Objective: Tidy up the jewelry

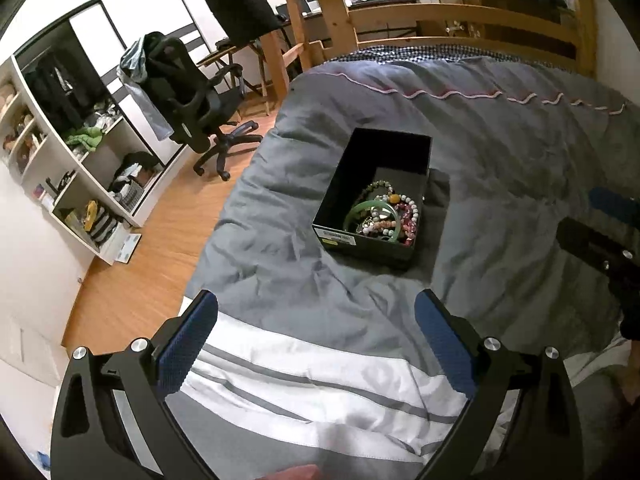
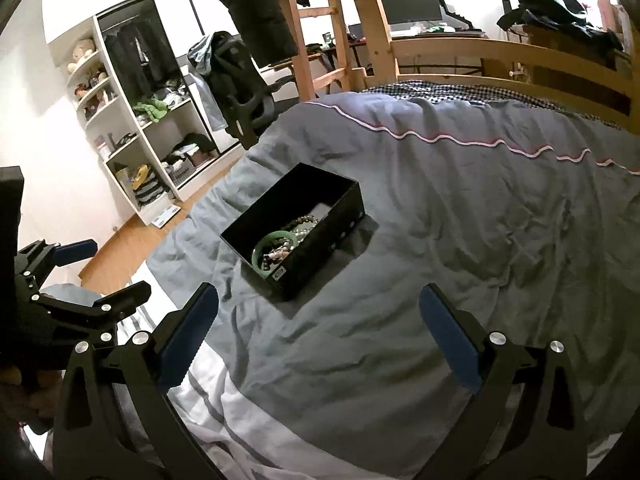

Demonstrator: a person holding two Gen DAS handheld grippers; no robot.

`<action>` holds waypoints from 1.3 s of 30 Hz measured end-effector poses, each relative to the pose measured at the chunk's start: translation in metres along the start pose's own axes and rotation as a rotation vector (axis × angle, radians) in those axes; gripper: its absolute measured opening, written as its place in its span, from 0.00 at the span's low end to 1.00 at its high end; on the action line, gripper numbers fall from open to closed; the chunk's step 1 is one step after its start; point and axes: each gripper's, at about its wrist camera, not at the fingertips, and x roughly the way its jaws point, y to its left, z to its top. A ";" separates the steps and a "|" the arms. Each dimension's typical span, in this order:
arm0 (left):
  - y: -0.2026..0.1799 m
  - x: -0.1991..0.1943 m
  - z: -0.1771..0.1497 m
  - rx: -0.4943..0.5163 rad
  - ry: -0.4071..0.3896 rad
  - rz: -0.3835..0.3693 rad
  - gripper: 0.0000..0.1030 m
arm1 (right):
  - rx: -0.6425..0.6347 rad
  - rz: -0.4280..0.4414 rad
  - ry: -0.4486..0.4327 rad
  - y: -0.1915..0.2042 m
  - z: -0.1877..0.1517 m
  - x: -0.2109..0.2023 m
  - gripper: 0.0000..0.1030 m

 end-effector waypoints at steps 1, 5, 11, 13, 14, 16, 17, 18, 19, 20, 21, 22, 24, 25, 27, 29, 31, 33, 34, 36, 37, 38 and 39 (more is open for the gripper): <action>0.000 0.000 0.000 0.001 0.001 -0.001 0.94 | 0.003 0.000 0.001 0.000 0.000 0.000 0.96; -0.001 -0.001 0.001 0.002 0.003 -0.012 0.94 | 0.007 0.004 -0.001 0.001 0.000 0.001 0.96; 0.000 -0.004 0.003 -0.007 0.006 -0.026 0.94 | -0.003 0.000 0.009 0.001 -0.001 0.003 0.96; 0.000 -0.004 0.003 -0.004 0.008 -0.024 0.94 | -0.004 0.002 0.010 0.001 -0.001 0.003 0.96; 0.000 -0.004 0.003 -0.005 0.005 -0.023 0.94 | -0.005 0.002 0.010 0.001 -0.001 0.003 0.96; 0.002 -0.003 0.003 -0.006 0.006 -0.021 0.94 | -0.005 0.000 0.008 0.001 -0.001 0.003 0.96; 0.002 -0.004 0.004 -0.007 0.007 -0.026 0.94 | -0.003 0.000 0.008 0.002 -0.001 0.003 0.96; 0.002 -0.004 0.004 -0.009 0.005 -0.027 0.94 | -0.004 0.001 0.010 0.002 -0.001 0.003 0.96; 0.003 -0.005 0.004 -0.011 0.005 -0.028 0.94 | -0.003 0.001 0.010 0.002 -0.001 0.003 0.96; 0.003 -0.004 0.004 -0.013 0.007 -0.030 0.94 | -0.003 0.000 0.008 0.002 -0.001 0.003 0.96; 0.004 -0.004 0.004 -0.014 0.007 -0.032 0.94 | -0.003 -0.001 0.008 0.002 -0.001 0.003 0.96; 0.004 -0.005 0.004 -0.014 0.006 -0.032 0.94 | -0.004 0.001 0.008 0.002 -0.001 0.002 0.96; 0.004 -0.006 0.004 -0.015 0.004 -0.031 0.94 | -0.005 0.001 0.006 0.002 -0.001 0.002 0.96; 0.003 -0.006 0.004 -0.015 0.004 -0.031 0.94 | -0.006 0.001 0.007 0.002 -0.002 0.003 0.96; 0.003 -0.006 0.004 -0.013 0.004 -0.030 0.94 | -0.005 0.001 0.008 0.003 -0.002 0.003 0.96; 0.003 -0.006 0.004 -0.013 0.005 -0.028 0.94 | -0.006 0.002 0.008 0.003 -0.003 0.003 0.96; 0.003 -0.006 0.004 -0.015 0.006 -0.030 0.94 | -0.007 0.000 0.007 0.003 -0.003 0.003 0.96; 0.003 -0.006 0.004 -0.015 0.005 -0.030 0.94 | -0.004 0.000 0.006 0.003 -0.003 0.003 0.96; 0.002 -0.006 0.003 -0.014 0.007 -0.029 0.94 | -0.004 0.001 0.007 0.003 -0.003 0.003 0.96; 0.003 -0.006 0.004 -0.015 0.006 -0.031 0.94 | -0.004 0.001 0.008 0.003 -0.003 0.003 0.96; 0.003 -0.007 0.003 -0.015 0.006 -0.033 0.94 | -0.004 0.002 0.008 0.003 -0.003 0.003 0.96; 0.002 -0.007 0.003 -0.014 0.006 -0.033 0.94 | -0.005 0.002 0.008 0.003 -0.003 0.003 0.96; 0.002 -0.007 0.003 -0.013 0.006 -0.032 0.94 | -0.007 0.003 0.008 0.003 -0.003 0.003 0.96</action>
